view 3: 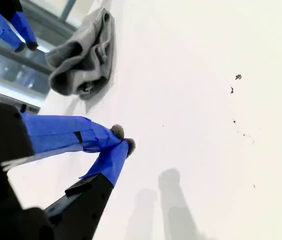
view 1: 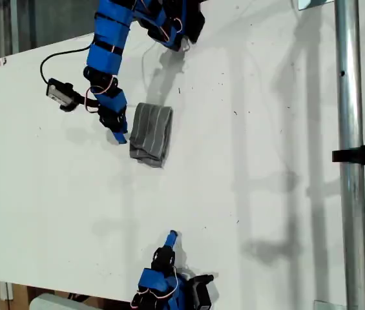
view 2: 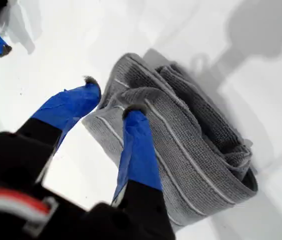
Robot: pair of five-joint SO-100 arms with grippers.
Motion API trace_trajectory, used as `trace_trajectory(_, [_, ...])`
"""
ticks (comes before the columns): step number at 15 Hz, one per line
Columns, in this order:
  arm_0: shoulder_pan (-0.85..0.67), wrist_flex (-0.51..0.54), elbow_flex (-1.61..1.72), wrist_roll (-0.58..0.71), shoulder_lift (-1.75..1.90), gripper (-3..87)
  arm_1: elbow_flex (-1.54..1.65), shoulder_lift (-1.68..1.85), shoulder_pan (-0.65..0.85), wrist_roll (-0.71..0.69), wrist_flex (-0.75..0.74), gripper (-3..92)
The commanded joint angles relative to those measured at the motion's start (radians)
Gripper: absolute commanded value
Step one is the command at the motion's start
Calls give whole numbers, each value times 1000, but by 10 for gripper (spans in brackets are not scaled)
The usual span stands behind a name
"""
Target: Grasp corners of a towel and fold twice.
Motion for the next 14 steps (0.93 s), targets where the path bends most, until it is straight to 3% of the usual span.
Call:
trace_trajectory(1, [14, 3, 9, -12, 6, 21, -46, 175, 29, -54, 86, 86])
trace_trajectory(3, [5, 2, 14, -18, 6, 48, 37, 367, 31, -54, 81, 83])
trace_trajectory(5, [14, 43, 17, -106, 6, 48, 258, 660, 54, -31, 144, -3])
trace_trajectory(7, [11, 117, 17, -252, 6, 85, 581, 1002, 35, 78, 209, -3])
trace_trajectory(8, [9, 123, 17, -265, 6, 87, 712, 1147, 18, 153, 265, -3])
trace_trajectory(10, [14, 124, 17, -101, 6, 87, 887, 1407, -8, 325, 446, -3])
trace_trajectory(11, [35, 126, 17, -26, 6, 87, 950, 1442, 2, 537, 565, 8])
trace_trajectory(13, [41, 123, 17, 264, 6, 85, 986, 1443, -49, 479, 615, 83])
trace_trajectory(14, [37, 124, 17, 253, 6, 85, 986, 1443, -74, 376, 627, 83])
